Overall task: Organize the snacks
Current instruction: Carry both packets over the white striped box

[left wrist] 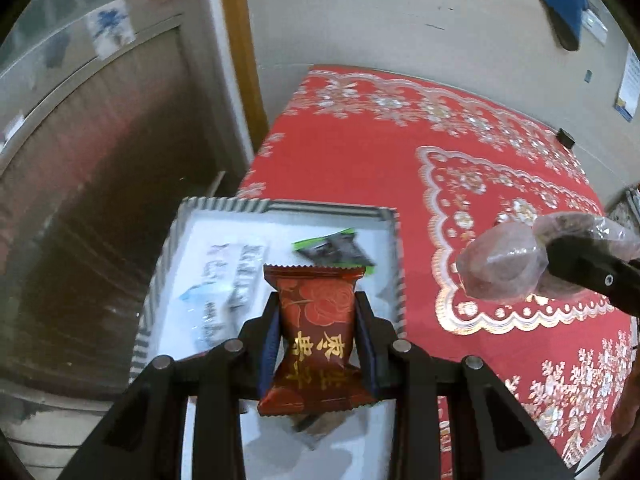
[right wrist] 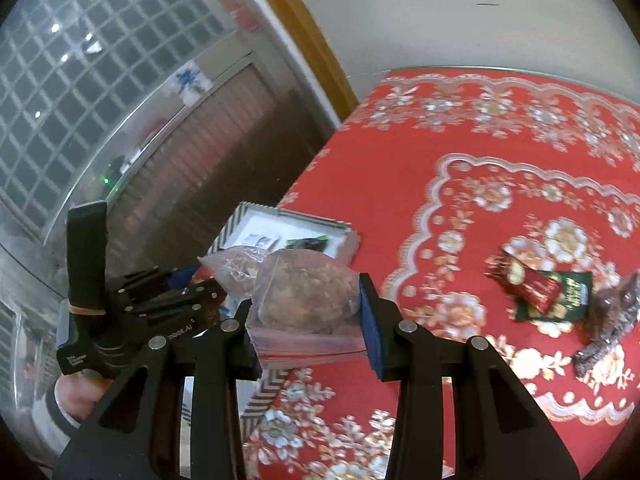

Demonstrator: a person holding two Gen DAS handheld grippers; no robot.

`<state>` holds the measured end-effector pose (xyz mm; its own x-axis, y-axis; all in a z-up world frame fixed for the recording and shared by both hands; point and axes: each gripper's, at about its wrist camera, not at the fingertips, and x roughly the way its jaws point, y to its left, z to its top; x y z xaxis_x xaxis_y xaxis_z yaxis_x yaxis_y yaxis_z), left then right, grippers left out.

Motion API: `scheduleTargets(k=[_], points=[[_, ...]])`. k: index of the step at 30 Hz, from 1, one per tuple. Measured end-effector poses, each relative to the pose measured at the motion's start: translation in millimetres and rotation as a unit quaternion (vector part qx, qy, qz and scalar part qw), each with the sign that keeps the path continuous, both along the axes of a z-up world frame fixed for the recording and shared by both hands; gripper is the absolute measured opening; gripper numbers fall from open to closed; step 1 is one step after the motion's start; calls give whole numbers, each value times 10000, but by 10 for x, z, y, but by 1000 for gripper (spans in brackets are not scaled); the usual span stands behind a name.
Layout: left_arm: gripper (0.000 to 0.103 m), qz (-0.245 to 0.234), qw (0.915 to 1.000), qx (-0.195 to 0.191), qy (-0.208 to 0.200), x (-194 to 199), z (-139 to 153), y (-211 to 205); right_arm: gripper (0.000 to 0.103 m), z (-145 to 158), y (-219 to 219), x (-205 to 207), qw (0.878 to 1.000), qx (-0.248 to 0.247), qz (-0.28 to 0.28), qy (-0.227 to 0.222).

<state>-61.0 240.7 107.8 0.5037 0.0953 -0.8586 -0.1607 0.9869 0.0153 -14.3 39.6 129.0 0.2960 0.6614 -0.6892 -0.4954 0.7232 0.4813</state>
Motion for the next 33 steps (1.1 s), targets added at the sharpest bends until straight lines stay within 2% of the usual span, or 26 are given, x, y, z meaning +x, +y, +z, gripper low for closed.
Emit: scheduleTargets(k=[10, 16, 33], points=[[36, 410, 9991, -1, 97, -208, -107, 411, 37, -44, 595, -8, 9989, -24, 464, 51], [36, 486, 9986, 0, 188, -248, -189, 494, 37, -150, 834, 36, 9981, -83, 591, 123], [36, 533, 9979, 30, 373, -141, -386, 589, 37, -475, 1092, 200, 9973, -121, 594, 417]])
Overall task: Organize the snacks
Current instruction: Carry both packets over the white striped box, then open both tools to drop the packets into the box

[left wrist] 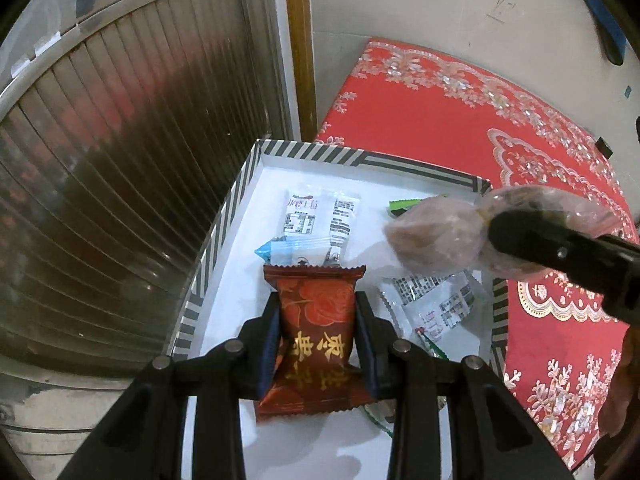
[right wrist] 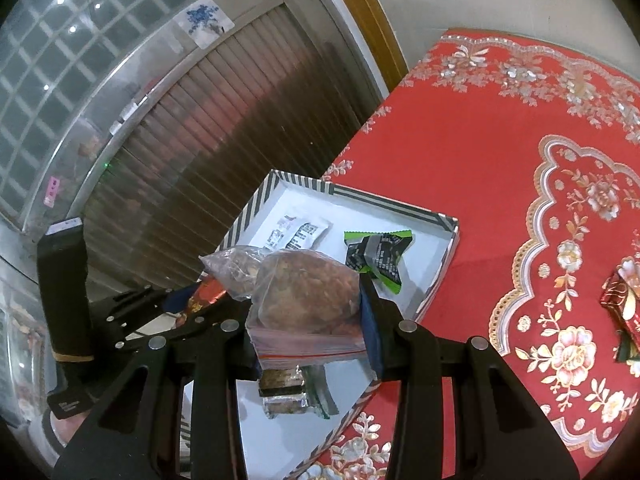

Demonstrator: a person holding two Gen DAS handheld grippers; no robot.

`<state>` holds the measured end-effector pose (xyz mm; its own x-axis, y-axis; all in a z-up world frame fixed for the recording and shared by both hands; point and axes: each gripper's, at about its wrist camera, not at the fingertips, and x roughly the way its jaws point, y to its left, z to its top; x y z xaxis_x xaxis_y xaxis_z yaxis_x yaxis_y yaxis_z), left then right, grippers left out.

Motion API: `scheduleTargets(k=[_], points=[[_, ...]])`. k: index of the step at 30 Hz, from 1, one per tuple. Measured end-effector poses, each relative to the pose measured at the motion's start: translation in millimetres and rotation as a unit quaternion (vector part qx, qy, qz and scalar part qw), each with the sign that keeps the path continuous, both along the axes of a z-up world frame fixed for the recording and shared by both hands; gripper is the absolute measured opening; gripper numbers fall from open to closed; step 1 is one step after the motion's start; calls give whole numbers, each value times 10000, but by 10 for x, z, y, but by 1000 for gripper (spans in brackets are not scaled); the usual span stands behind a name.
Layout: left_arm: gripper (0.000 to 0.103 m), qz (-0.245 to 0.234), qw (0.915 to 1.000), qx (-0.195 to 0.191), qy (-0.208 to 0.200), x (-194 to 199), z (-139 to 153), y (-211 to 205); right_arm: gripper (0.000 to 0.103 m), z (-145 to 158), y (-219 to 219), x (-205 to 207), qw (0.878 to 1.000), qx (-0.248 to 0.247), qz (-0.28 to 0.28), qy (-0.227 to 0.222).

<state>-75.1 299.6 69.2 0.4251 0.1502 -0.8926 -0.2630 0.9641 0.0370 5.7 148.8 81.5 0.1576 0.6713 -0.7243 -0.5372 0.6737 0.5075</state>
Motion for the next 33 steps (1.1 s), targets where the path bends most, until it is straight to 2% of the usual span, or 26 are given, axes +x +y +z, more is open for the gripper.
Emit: scheduleTargets(k=[14, 22, 26, 27, 28, 30, 33], points=[[36, 22, 9999, -38, 136, 59, -102, 37, 37, -257, 160, 36, 9997, -152, 95, 172], [36, 98, 9997, -115, 188, 89, -146, 69, 37, -305, 187, -10, 9991, -348, 252, 36], [38, 138, 9996, -178, 189, 90, -136, 97, 41, -299, 189, -72, 9982, -451, 388, -68], [39, 161, 9995, -200, 189, 78, -129, 110, 42, -296, 192, -87, 9979, -465, 438, -88], [45, 185, 9994, -218, 187, 71, -118, 120, 44, -289, 191, -107, 9975, -494, 498, -100], [57, 228, 9993, -239, 158, 47, -85, 146, 57, -265, 182, -145, 9971, -491, 575, -110], [63, 284, 9993, -216, 89, 7, -8, 176, 60, -194, 151, -203, 9968, -433, 662, -114]])
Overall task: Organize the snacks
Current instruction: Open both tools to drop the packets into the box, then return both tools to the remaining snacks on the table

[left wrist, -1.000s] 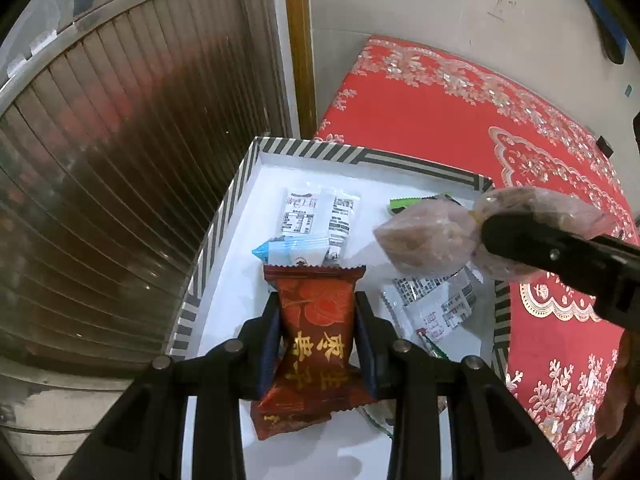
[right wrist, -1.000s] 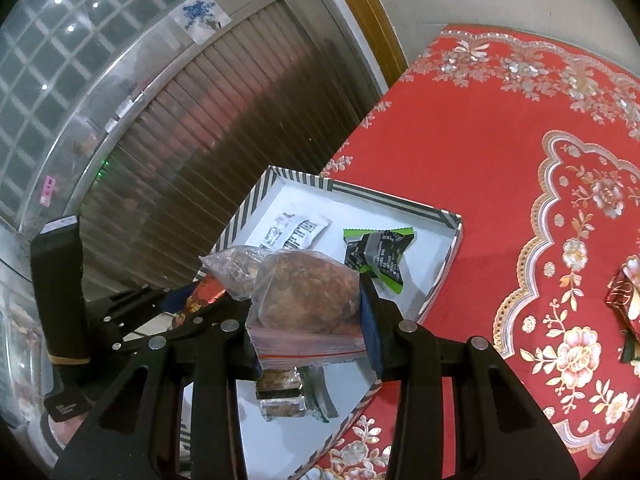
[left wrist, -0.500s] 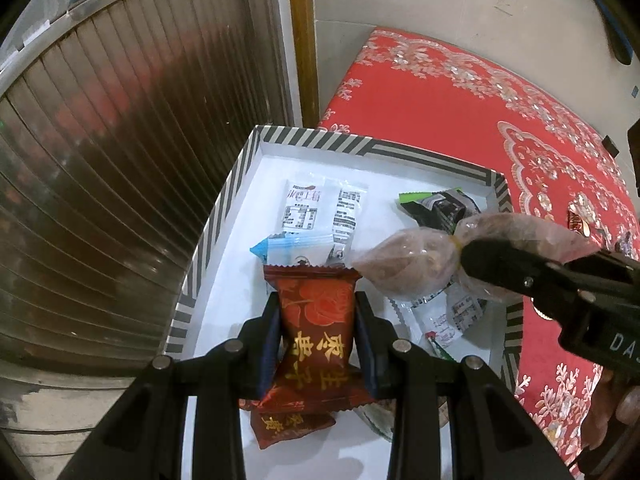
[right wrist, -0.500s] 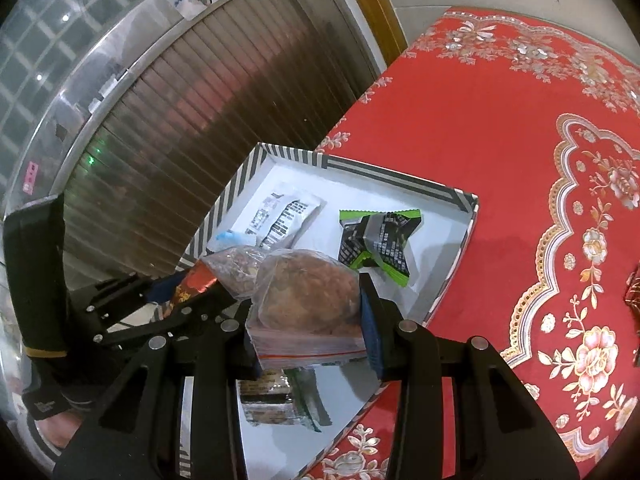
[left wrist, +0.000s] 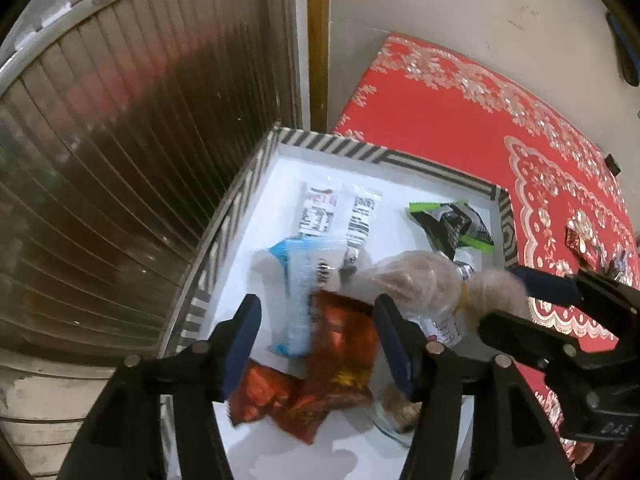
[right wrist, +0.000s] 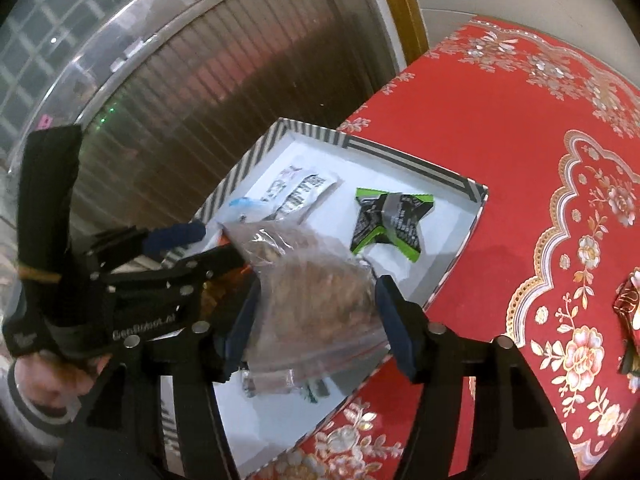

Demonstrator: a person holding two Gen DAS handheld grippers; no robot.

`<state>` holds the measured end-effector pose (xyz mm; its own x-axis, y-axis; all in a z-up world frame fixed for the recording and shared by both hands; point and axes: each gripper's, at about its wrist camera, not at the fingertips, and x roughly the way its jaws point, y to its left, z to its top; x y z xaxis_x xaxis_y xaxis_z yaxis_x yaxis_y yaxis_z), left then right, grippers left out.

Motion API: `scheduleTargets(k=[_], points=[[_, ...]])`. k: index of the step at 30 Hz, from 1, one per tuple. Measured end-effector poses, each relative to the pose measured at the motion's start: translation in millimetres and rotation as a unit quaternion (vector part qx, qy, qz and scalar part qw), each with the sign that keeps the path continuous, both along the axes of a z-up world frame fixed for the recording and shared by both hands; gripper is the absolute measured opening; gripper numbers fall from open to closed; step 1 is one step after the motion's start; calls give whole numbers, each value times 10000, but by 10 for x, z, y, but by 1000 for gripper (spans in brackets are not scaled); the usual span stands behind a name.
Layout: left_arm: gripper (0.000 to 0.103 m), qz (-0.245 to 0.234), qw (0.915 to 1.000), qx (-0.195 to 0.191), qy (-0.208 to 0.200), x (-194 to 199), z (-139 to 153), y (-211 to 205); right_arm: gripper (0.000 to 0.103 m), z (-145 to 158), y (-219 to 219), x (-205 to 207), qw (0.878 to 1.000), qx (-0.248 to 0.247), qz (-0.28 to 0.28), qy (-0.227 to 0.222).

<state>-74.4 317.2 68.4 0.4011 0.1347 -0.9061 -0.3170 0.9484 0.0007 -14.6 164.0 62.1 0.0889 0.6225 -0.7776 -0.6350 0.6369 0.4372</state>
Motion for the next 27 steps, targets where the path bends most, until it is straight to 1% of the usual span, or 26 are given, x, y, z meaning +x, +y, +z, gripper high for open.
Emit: scheduleTargets(k=[3, 8, 9, 12, 16, 21, 24, 27], points=[[69, 44, 10000, 1, -58, -38, 68, 33, 60, 94, -58, -36, 10000, 47, -4, -53], [70, 93, 9998, 60, -176, -83, 180, 9, 60, 196, -181, -31, 9997, 205, -162, -29], [72, 78, 9997, 73, -199, -87, 203, -8, 60, 206, -218, -29, 9996, 221, -200, -29], [77, -8, 9995, 150, -272, -59, 258, -117, 60, 212, -280, -24, 9993, 200, -305, -24], [80, -199, 9991, 169, -336, 11, 293, -311, 60, 253, -403, -39, 9986, 195, -469, -109], [81, -403, 9985, 121, -358, 117, 290, -550, 60, 293, -588, -23, 9974, 127, -681, -193], [81, -545, 9978, 97, -366, 195, 278, -705, 60, 294, -747, -3, 9961, -6, -835, -270], [81, -696, 9970, 78, -343, 270, 263, -876, 60, 276, -924, 23, 9949, -51, -980, -228]])
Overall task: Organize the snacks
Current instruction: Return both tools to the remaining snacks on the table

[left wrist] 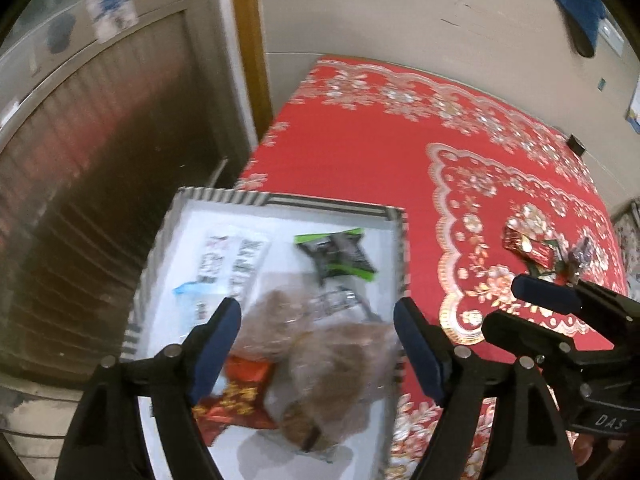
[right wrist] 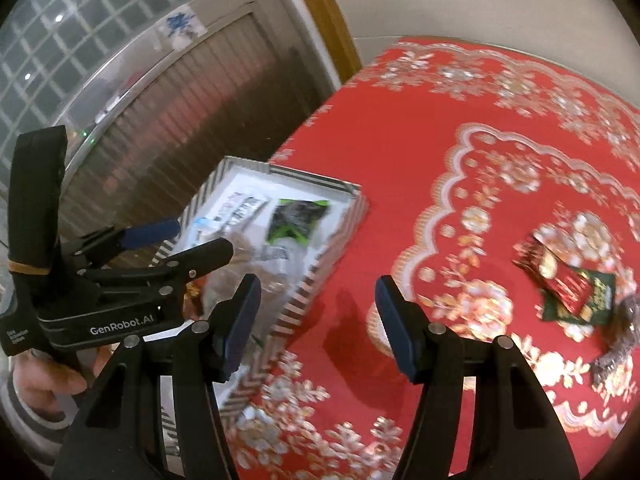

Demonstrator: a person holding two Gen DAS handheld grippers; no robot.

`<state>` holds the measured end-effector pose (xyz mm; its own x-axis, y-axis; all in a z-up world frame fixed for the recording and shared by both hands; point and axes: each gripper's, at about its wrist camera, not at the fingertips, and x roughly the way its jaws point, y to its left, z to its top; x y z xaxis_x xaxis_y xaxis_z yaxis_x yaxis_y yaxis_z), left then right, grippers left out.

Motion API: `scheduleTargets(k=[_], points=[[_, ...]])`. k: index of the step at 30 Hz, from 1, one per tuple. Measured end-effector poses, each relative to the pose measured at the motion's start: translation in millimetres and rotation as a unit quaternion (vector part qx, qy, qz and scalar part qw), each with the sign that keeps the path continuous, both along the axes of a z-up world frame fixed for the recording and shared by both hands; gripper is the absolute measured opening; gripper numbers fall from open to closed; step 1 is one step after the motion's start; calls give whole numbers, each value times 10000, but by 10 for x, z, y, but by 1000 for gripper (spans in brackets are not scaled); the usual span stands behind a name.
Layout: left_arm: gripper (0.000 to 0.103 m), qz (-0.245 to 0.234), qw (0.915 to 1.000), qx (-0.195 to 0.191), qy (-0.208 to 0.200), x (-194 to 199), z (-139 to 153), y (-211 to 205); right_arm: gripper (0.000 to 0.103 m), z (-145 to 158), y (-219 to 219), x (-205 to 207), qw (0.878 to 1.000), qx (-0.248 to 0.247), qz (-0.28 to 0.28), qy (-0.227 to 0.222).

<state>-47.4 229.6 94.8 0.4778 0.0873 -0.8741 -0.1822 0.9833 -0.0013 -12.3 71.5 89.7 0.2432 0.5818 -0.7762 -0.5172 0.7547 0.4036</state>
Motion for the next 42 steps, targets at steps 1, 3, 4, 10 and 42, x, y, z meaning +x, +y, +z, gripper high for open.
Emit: scheduleTargets(k=[1, 3, 4, 10, 42], points=[[81, -51, 10000, -16, 10, 27, -4, -57, 60, -5, -46, 7, 10000, -14, -39, 14], [81, -162, 9999, -37, 38, 72, -12, -178, 60, -30, -188, 16, 9999, -63, -149, 45], [81, -219, 9997, -35, 54, 99, -19, -240, 60, -46, -254, 20, 9998, -78, -196, 61], [81, -501, 9986, -82, 164, 261, -74, -599, 60, -141, -667, 30, 9984, -139, -531, 158], [81, -329, 9975, -18, 627, 722, -358, -1180, 60, -421, -1319, 804, 9985, -273, -468, 9]])
